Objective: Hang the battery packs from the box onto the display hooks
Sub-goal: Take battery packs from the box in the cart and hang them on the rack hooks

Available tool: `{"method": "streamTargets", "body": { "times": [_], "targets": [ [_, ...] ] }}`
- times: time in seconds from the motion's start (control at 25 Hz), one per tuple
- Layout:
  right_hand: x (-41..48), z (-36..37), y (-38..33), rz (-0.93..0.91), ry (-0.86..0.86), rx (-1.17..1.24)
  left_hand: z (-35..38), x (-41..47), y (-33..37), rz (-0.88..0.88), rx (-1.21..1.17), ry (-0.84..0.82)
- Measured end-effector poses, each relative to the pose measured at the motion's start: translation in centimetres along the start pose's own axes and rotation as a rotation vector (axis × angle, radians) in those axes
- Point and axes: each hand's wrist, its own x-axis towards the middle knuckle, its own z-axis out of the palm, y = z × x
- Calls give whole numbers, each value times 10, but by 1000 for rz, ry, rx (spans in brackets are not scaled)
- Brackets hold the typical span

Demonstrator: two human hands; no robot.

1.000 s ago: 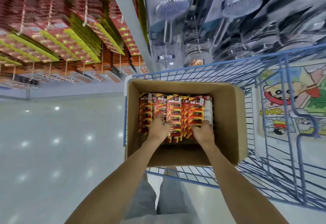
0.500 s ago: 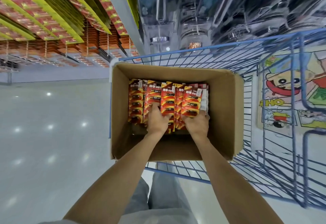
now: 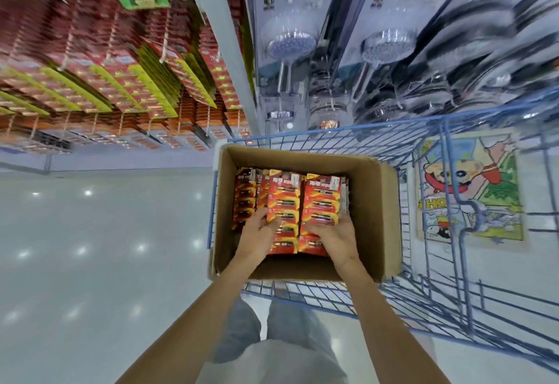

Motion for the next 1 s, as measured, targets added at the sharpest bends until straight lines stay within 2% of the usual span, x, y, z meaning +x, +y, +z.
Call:
{"method": "streamTargets", "body": {
  "times": [0.24, 0.52, 1.0],
  "targets": [
    [-72, 7, -73, -197, -100, 77, -49, -71, 47, 160, -293, 73],
    [-137, 50, -150, -379, -227, 63, -120, -132, 103, 452, -379, 123],
    [-232, 223, -246, -586, -324, 197, -311, -161, 172, 571, -573, 148]
  ]
}}
